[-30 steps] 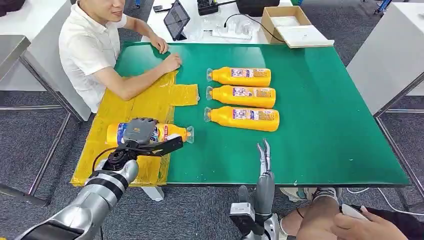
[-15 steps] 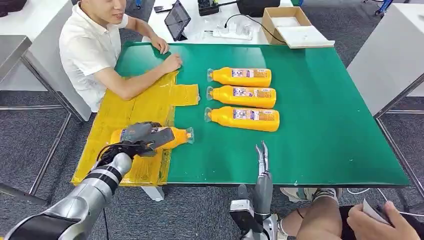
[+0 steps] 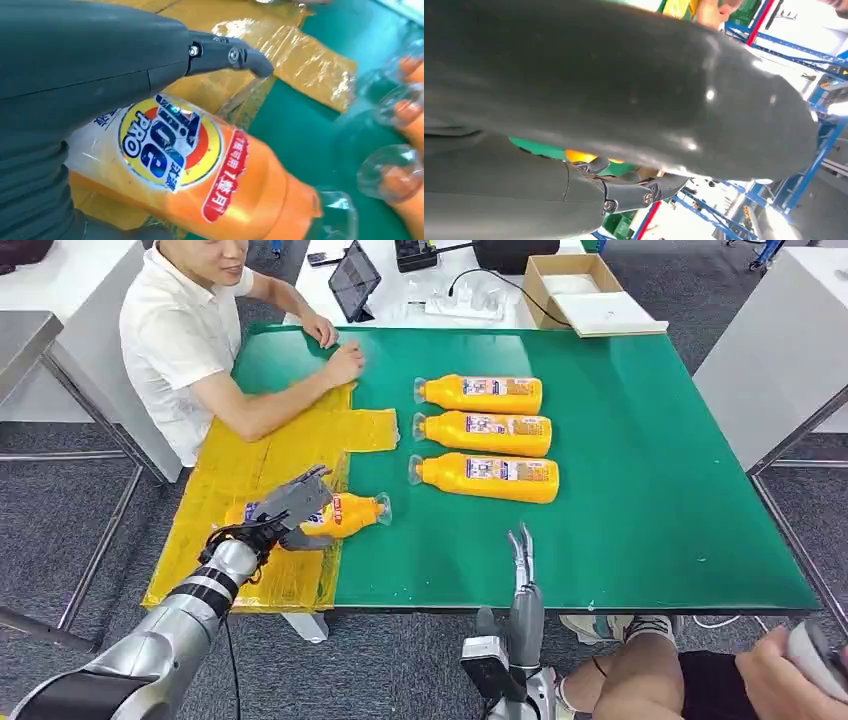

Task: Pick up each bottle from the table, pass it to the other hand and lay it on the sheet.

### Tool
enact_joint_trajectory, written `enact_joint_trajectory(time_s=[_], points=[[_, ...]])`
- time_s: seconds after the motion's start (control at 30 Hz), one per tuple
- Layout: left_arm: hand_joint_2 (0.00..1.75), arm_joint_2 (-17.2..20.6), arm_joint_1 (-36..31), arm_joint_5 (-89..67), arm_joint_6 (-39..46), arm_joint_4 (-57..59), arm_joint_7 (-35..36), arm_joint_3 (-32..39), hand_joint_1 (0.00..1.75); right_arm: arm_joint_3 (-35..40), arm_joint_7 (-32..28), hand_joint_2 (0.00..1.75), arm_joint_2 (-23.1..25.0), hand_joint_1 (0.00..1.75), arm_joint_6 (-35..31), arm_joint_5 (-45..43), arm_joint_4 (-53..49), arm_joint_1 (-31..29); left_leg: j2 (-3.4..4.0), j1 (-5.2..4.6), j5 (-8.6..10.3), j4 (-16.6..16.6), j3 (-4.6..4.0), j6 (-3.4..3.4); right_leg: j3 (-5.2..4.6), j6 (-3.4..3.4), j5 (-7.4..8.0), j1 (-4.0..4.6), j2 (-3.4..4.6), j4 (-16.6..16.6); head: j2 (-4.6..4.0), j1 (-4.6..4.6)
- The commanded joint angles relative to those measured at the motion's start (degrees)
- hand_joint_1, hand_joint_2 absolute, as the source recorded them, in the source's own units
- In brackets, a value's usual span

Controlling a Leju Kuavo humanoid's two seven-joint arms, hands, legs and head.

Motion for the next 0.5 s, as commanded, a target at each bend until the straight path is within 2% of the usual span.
enact_joint_trajectory(time_s=[0.03, 0.13, 0.43, 0.47, 0.5], points=[[1.75, -0.82, 3.43, 3.26, 5.25, -6.68, -4.62, 1.56, 0.0, 2.14, -1.82, 0.0, -1.75, 0.0, -3.28, -0.02, 3.7, -1.17, 0.11, 0.03, -0.06, -0.05, 0.16, -0.08, 0.13, -0.09, -0.04, 0.04, 0.04, -0.04, 0.0, -0.02], [1.75, -1.38, 8.67, 9.5, 6.45, -18.34, -6.54, 0.65, 0.0, 1.92, -1.82, 0.0, -1.64, 0.0, -3.27, 0.35, 2.76, -0.12, 0.11, 0.04, -0.08, -0.05, 0.14, -0.07, 0.13, -0.08, -0.05, 0.05, 0.03, -0.06, 0.0, -0.02], [1.75, -2.15, 15.21, 20.64, 9.47, -38.87, -9.56, -4.31, 0.0, 0.37, -1.82, 0.0, -0.94, 0.0, -3.83, 2.22, 0.58, 0.75, 0.07, 0.07, -0.08, 0.04, -0.03, -0.1, -0.03, -0.1, -0.07, 0.09, -0.04, -0.01, 0.0, 0.0], [1.75, -2.79, 16.37, 25.08, 8.76, -42.23, -9.31, -4.8, 0.0, -0.63, -1.82, 0.0, -0.76, 0.0, -3.83, 2.89, 0.22, 1.08, 0.06, 0.04, -0.05, 0.02, -0.08, -0.06, -0.1, -0.07, -0.04, 0.05, -0.01, -0.01, 0.0, 0.0], [1.75, -3.7, 17.75, 35.8, 3.95, -46.08, -8.49, -4.8, 0.0, -2.76, -1.82, 0.0, -0.34, 0.0, -3.83, 4.49, -0.94, 1.93, 0.02, 0.06, -0.09, 0.04, -0.03, -0.1, -0.02, -0.11, -0.1, 0.07, -0.08, 0.01, 0.0, 0.0]])
